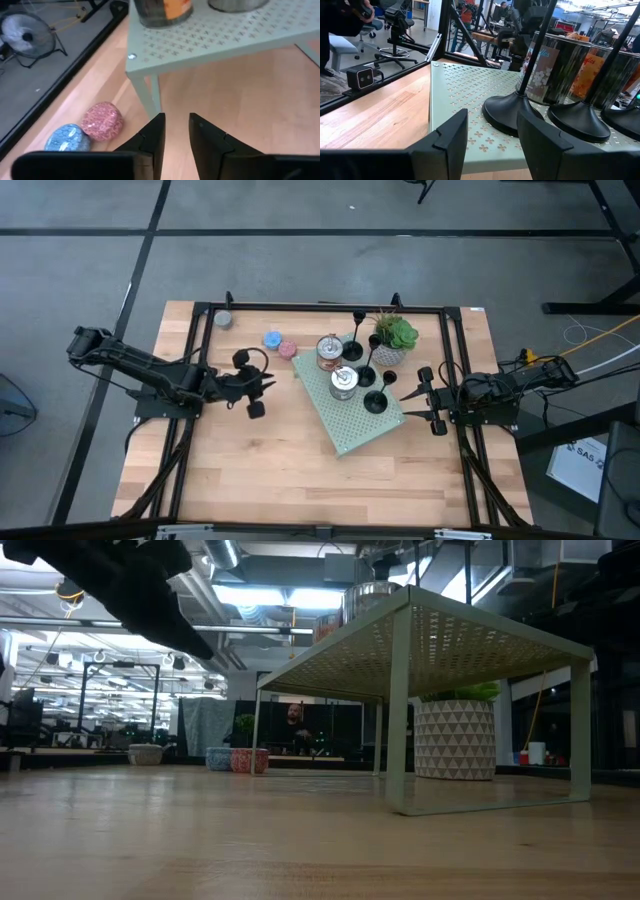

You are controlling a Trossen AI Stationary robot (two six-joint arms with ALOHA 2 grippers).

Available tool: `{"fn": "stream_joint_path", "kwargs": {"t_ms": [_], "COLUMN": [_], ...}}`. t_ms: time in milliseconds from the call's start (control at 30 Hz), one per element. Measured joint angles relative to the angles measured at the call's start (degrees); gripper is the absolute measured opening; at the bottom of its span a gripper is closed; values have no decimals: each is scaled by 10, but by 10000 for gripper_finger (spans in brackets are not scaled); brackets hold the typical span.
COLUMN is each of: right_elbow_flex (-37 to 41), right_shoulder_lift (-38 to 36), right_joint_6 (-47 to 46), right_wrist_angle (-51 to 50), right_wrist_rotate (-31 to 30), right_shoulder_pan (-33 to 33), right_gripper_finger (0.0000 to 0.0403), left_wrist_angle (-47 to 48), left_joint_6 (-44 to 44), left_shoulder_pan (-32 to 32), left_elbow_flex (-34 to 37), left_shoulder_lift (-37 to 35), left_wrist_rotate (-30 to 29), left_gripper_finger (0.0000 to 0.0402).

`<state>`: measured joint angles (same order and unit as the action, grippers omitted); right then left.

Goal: Pick & Place candle stick holders
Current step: Put the blue scented candle on the shelf

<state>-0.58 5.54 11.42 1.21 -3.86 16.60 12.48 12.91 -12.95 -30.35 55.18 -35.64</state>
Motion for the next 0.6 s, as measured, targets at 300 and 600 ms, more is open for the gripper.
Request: {"fn": "stream_joint_path", "kwargs": {"t_ms": [300,600], "right_elbow_flex": [0,0], "right_shoulder_lift": [0,0], "right_joint_6": [0,0], "right_wrist_angle": [0,0], "right_wrist_rotate": [0,0], "right_shoulder_pan": [0,0], "right_gripper_finger": [171,171], "left_wrist_angle": [2,2], "left_joint_6": [0,-1], "left_shoulder_pan": [0,0], "left_elbow_flex": [0,0], "left_shoulder_lift": [0,0], "left_wrist_rotate": [11,42], "left_gripper_finger": [95,88]}}
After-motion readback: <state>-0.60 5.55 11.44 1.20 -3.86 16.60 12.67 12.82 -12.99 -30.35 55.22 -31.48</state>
